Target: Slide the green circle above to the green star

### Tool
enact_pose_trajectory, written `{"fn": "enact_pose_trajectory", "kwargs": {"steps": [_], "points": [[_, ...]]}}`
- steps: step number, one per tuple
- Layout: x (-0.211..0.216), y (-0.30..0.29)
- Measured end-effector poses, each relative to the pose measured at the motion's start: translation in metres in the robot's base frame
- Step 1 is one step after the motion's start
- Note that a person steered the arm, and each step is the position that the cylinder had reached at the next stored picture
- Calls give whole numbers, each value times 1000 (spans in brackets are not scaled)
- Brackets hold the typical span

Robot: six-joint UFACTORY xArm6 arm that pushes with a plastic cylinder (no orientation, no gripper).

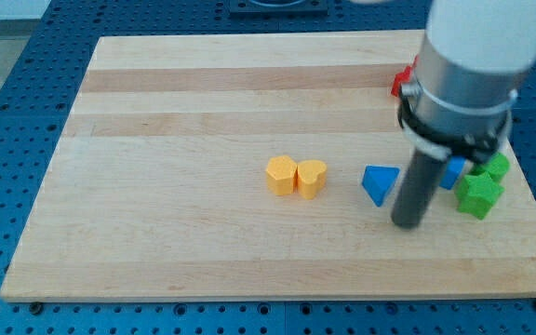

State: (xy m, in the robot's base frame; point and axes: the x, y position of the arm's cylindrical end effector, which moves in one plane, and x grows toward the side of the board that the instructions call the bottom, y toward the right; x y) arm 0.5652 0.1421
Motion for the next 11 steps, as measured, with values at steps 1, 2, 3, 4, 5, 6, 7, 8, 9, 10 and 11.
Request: {"fn": "enact_pose_trajectory", "kwargs": {"steps": [1,2,3,4,5,6,7,8,9,10,11], "points": [[53,13],[53,42],[42,76],[20,76],[14,79],[-38,77],[-37,78],[-37,112],[-37,141],[-62,140],[-73,140]]}}
